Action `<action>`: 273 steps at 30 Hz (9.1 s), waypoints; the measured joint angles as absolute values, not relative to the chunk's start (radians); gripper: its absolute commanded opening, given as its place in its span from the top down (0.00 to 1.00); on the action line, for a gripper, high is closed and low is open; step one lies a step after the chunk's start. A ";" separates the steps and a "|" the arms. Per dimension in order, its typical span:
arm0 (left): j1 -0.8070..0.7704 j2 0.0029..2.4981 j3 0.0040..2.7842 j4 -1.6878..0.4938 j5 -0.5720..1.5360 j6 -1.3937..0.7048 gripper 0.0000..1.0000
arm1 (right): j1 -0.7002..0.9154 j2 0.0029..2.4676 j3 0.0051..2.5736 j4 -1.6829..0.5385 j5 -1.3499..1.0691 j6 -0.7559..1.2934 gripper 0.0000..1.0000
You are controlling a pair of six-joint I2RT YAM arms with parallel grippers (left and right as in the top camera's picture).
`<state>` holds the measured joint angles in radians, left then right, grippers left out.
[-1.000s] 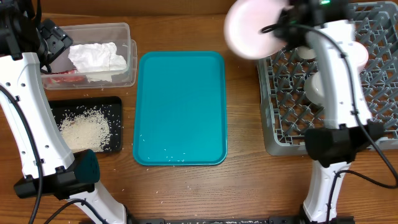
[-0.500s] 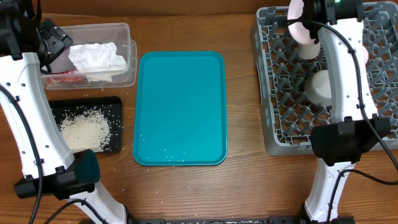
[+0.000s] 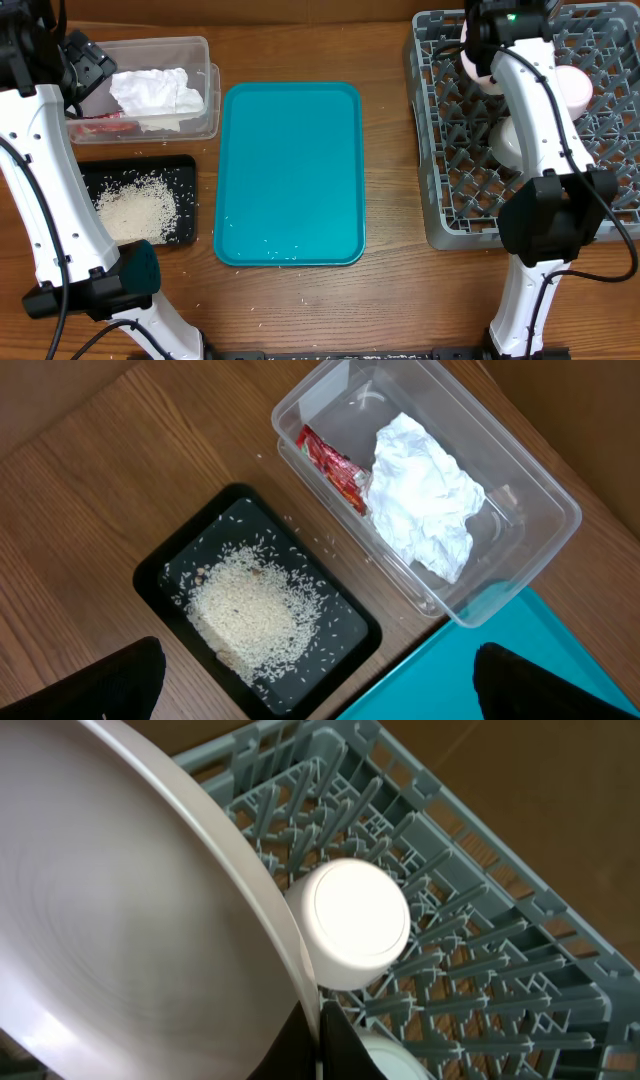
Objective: Sort waste into correct bins and load items into the dishwasher
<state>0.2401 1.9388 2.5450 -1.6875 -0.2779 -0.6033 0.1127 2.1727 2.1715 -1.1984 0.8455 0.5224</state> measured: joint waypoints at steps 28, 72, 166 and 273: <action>0.240 1.940 2.545 -1.687 -0.278 -0.603 0.00 | 0.165 2.071 2.261 -1.272 0.582 0.520 0.00; 0.240 1.941 2.545 -1.687 -0.278 -0.603 0.00 | -0.010 0.881 1.818 -1.701 -0.159 0.387 0.00; 0.240 1.945 2.545 -1.687 -0.281 -0.603 0.00 | -0.005 0.014 0.019 -0.090 -0.021 0.235 0.00; -0.032 0.117 0.018 -0.089 -0.018 -0.197 0.00 | -0.005 0.013 0.019 -0.091 -0.018 0.235 0.00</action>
